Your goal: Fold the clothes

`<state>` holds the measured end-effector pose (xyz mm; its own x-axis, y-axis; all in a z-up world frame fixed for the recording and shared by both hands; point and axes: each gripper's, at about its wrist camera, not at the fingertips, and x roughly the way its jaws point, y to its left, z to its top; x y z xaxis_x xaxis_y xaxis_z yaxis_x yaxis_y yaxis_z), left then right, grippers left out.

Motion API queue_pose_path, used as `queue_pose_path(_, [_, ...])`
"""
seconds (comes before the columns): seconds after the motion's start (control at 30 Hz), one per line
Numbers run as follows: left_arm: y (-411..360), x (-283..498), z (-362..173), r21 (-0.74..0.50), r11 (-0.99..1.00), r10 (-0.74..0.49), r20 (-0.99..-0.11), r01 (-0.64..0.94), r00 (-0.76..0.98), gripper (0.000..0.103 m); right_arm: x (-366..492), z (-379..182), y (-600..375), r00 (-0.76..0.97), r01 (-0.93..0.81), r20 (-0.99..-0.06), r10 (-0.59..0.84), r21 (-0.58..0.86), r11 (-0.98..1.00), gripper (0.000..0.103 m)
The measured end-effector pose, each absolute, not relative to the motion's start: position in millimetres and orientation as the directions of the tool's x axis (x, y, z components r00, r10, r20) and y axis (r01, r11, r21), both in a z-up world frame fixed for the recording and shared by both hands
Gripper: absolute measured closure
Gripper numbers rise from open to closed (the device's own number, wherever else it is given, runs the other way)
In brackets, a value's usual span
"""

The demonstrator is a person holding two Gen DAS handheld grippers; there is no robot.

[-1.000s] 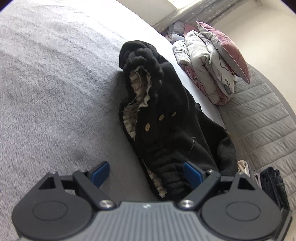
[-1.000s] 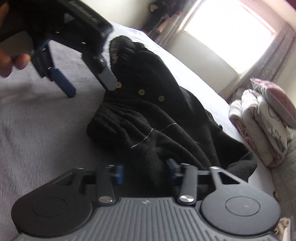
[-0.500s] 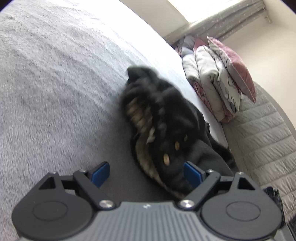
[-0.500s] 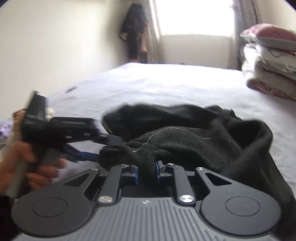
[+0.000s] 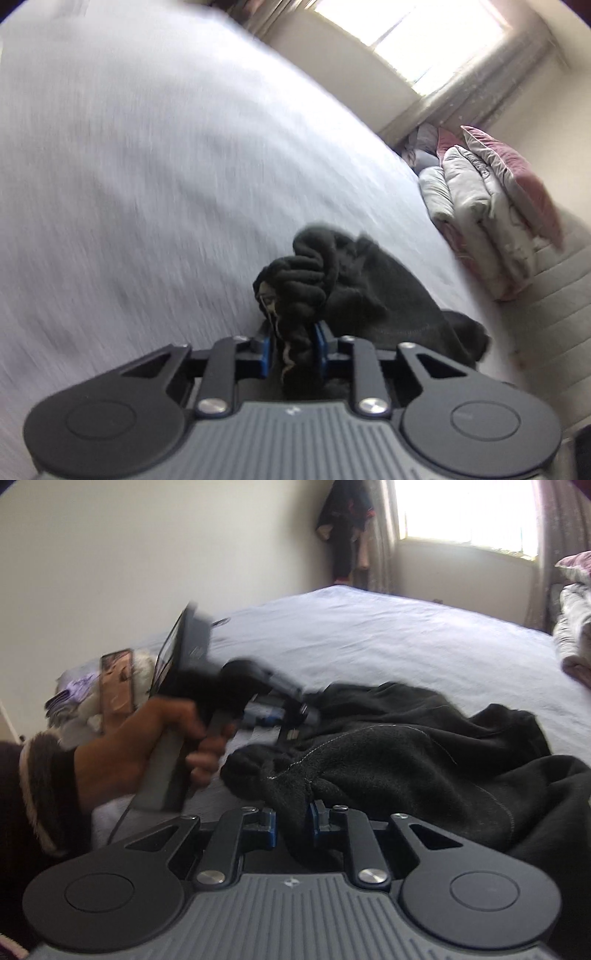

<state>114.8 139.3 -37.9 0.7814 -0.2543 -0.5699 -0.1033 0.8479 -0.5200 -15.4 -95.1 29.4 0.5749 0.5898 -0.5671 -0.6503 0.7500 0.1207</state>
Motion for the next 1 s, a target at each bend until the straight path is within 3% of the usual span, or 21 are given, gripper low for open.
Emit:
queue_pose_path(0.27, [180,124,-1,-0.423,0.901,-0.165,-0.537,-0.094,0.827,0.085,-23,26,-38,0.437,-0.737,-0.573,0.693,0.213,0.642,0.09])
queue_pose_path(0.53, [202,135,-9,-0.392,0.912,-0.153,-0.599,-0.122,0.786,0.084,-22,11,6,0.368,-0.765,-0.614,0.698,0.227,0.603,0.09])
queue_pose_path(0.63, [191,136,-10,-0.314,0.943,-0.121,-0.626,-0.107,0.77,0.081,-20,10,8,0.37,-0.753,-0.629,0.683,0.228,0.618,0.09])
queue_pose_path(0.73, [183,137,-14,-0.219,0.969,-0.063,-0.66,-0.111,0.749,0.079,-18,13,5,0.364,-0.735,-0.646,0.671,0.244,0.633,0.083])
queue_pose_path(0.8, [184,136,-15,-0.195,0.974,-0.043,-0.671,-0.119,0.74,0.076,-23,17,-2,0.375,-0.733,-0.642,0.669,0.237,0.638,0.079])
queue_pose_path(0.87, [186,135,-14,-0.205,0.972,-0.056,-0.679,-0.117,0.732,0.061,-27,22,-8,0.377,-0.729,-0.638,0.671,0.243,0.64,0.075])
queue_pose_path(0.93, [188,132,-13,-0.235,0.965,-0.079,-0.684,-0.117,0.725,0.057,-30,27,-16,0.391,-0.724,-0.634,0.667,0.236,0.649,0.071])
queue_pose_path(1.0, [189,127,-13,-0.259,0.958,-0.095,-0.691,-0.123,0.717,0.051,-37,33,-25,0.424,-0.71,-0.633,0.648,0.212,0.672,0.062])
